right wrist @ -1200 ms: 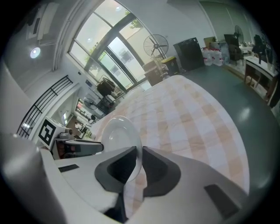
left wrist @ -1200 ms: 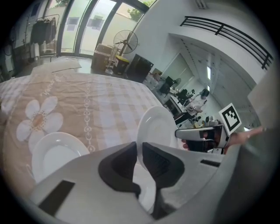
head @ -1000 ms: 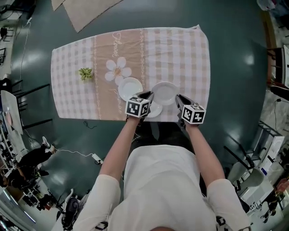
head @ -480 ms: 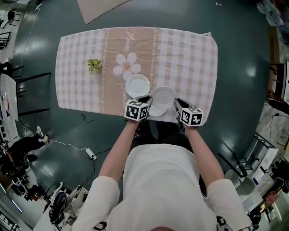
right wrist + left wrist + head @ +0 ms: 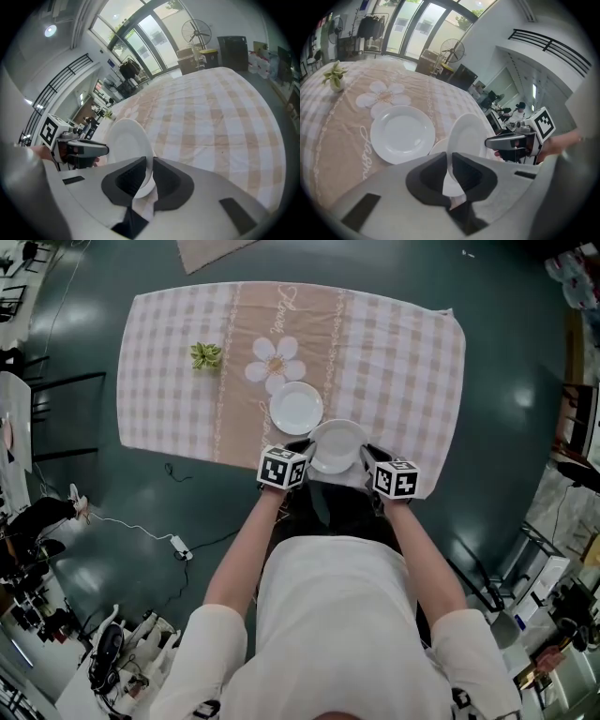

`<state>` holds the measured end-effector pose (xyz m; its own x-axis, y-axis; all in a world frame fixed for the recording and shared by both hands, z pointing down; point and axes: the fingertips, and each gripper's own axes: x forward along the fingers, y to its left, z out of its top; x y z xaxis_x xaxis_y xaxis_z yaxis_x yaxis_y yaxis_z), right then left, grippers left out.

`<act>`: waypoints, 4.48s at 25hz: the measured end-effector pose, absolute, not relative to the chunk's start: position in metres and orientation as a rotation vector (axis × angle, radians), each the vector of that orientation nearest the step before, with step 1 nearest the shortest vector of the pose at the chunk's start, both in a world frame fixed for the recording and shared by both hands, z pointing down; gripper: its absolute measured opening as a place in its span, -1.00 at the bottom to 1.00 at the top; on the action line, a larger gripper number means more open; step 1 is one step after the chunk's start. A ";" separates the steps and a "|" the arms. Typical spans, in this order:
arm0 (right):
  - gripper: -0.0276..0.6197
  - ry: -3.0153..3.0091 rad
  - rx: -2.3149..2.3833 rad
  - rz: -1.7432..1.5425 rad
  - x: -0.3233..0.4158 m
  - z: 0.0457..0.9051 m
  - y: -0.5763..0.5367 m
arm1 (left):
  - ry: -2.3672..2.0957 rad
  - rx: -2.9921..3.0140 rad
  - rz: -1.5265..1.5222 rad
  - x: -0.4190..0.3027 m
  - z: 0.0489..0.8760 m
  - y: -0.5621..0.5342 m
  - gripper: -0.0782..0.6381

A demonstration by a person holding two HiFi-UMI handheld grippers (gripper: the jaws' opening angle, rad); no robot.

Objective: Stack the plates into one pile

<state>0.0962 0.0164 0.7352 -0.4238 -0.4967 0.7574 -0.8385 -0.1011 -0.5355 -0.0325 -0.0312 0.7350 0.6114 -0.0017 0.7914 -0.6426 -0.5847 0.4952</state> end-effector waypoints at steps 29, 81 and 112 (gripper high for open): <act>-0.64 -1.854 1.272 1.300 0.069 0.778 0.026 | -0.505 1.916 1.006 -0.061 0.784 -0.005 -0.62; -0.40 -1.933 1.177 0.998 0.010 0.757 -0.066 | -0.719 2.006 0.857 -0.121 0.767 -0.093 -0.29; -0.49 -1.850 1.269 1.165 0.000 0.787 -0.122 | -0.738 1.972 0.959 -0.125 0.802 -0.122 -0.44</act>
<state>-0.0005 -0.1216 0.7869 -0.3596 -0.4024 0.8419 -0.9331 0.1561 -0.3240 -0.1248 -0.1222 0.8015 0.5416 -0.1508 0.8270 -0.7610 -0.5060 0.4061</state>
